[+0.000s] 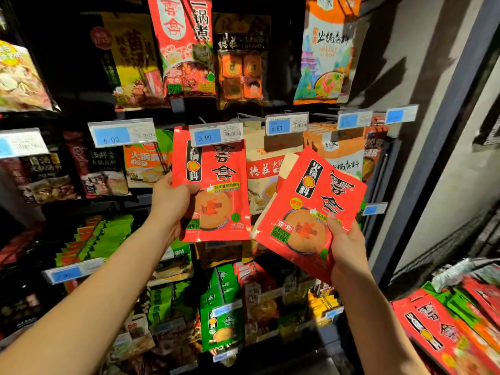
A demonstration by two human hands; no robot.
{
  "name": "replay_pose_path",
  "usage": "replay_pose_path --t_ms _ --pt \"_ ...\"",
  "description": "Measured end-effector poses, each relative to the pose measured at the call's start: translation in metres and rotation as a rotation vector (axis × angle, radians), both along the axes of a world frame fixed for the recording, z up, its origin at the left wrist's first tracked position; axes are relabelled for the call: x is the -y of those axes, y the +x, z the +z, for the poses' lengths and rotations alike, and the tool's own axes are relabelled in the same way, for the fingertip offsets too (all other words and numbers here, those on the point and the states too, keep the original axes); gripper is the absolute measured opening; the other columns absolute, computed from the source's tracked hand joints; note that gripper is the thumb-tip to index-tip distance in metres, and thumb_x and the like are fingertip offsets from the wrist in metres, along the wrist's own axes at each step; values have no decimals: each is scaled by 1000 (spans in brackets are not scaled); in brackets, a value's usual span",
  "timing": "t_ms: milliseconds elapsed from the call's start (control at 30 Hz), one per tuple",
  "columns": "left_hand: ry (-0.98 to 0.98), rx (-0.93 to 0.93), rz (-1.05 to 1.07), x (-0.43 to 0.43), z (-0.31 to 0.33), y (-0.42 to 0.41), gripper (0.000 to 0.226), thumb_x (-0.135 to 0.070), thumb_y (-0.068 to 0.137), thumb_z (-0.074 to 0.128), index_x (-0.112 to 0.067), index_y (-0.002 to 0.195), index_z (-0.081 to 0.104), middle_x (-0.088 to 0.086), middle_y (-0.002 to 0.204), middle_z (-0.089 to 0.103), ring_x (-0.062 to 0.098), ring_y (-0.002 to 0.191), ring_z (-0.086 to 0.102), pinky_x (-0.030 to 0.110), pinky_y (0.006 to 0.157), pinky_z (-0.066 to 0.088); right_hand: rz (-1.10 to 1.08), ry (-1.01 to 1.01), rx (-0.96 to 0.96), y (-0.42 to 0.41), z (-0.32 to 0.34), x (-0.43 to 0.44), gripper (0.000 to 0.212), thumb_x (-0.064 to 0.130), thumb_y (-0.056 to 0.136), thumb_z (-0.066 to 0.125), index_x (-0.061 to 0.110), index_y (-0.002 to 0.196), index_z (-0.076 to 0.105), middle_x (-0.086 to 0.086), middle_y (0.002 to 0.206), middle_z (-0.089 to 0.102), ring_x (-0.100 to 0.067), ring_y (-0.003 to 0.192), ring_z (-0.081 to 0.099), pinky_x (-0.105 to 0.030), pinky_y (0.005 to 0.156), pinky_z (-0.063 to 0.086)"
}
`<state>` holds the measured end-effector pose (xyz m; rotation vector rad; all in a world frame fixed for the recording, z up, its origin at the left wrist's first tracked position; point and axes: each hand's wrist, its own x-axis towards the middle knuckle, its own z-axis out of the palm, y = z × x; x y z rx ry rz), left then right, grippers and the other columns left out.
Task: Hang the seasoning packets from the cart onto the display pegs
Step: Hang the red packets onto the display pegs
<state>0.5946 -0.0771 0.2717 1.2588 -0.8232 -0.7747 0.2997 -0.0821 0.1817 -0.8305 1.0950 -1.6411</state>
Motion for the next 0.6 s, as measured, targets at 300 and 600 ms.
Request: replay_pose_path --t_ms 300,600 --pt "51 5 7 7 4 3 27 10 90 59 -17 89 66 5 81 70 9 52 65 20 47 50 17 -41 -18 7 9 1 31 31 104 61 27 135 61 -2 122 74 -27 110 72 -57 98 56" --pt "164 122 118 54 -25 23 13 -12 88 73 -22 85 65 7 85 71 26 76 67 41 71 59 67 -60 -44 18 12 -3 31 31 103 61 26 134 61 0 120 75 -27 109 73 -52 95 58"
